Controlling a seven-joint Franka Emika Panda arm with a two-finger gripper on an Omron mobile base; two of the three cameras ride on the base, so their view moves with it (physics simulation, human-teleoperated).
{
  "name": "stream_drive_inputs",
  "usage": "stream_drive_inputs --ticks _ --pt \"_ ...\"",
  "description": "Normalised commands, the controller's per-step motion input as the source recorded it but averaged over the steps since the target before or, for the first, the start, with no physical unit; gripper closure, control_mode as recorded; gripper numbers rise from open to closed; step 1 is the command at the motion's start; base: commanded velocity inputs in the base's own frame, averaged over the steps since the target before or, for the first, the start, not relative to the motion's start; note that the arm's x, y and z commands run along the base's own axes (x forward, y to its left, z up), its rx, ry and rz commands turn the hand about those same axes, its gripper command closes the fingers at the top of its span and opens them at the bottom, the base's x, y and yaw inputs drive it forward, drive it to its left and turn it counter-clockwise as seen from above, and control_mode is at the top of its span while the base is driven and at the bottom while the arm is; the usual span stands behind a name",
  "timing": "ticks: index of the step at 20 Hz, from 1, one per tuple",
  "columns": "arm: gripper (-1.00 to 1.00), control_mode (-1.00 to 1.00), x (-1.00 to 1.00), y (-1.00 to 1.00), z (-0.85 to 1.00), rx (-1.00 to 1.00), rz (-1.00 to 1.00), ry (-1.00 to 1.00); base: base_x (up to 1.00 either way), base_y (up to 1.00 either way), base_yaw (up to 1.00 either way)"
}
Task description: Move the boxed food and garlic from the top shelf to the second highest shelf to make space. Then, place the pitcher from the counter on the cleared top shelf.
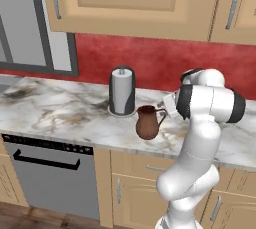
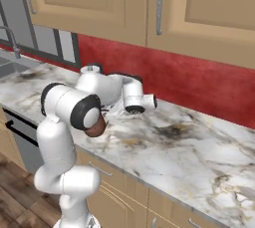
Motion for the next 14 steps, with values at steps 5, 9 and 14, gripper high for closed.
stream_drive_inputs --ticks 5,9,14 --pt "-1.0 -1.0 -0.01 0.26 -0.25 0.0 0.2 0.08 0.0 0.0 0.0" --pt "1.0 -1.0 -0.11 0.36 -0.25 0.0 0.21 0.03 0.0 0.0 0.0" --pt "1.0 -1.0 -0.28 0.25 -0.22 0.0 0.14 -0.01 0.0 0.0 0.0"
